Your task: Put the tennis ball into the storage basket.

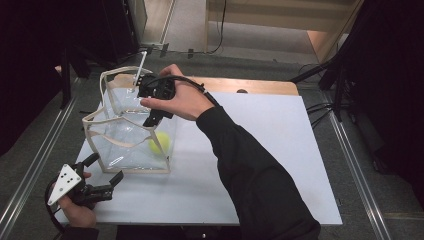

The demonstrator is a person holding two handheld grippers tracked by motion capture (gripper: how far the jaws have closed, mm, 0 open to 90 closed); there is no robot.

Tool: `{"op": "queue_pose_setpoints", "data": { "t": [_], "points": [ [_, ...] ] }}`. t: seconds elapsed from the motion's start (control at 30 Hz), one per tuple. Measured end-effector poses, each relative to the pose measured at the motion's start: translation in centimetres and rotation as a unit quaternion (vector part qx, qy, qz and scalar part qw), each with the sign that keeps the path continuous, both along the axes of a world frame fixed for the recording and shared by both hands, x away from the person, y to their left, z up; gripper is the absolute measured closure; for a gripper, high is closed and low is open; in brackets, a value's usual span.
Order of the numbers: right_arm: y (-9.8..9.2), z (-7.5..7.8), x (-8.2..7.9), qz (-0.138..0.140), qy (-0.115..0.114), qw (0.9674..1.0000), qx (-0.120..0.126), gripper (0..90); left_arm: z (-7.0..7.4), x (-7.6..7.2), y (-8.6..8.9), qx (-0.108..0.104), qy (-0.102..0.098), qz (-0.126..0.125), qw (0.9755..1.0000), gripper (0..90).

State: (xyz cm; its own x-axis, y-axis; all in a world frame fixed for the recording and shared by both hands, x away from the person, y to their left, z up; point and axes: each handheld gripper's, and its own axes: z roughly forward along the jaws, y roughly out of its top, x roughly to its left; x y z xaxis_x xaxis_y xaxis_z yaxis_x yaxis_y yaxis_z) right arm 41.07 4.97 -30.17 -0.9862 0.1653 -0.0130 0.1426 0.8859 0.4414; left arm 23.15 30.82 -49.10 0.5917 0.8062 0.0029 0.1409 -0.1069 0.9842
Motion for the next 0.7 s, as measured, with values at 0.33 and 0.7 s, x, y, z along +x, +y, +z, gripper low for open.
{"op": "queue_pose_setpoints", "data": {
  "t": [0.33, 0.7],
  "points": [
    [-1.6, 1.1, -0.4, -0.02, -0.004, 0.9981, 0.058, 0.8, 0.0, 0.0, 0.0, 0.001, 0.0, 0.0, 1.0, 0.0],
    [-4.4, 1.1, -1.0, -0.061, -0.011, 0.9936, 0.094, 0.0, 0.0, 0.0, -0.1, 0.0, 0.0, 0.001, 1.0, 0.0]
  ]
}}
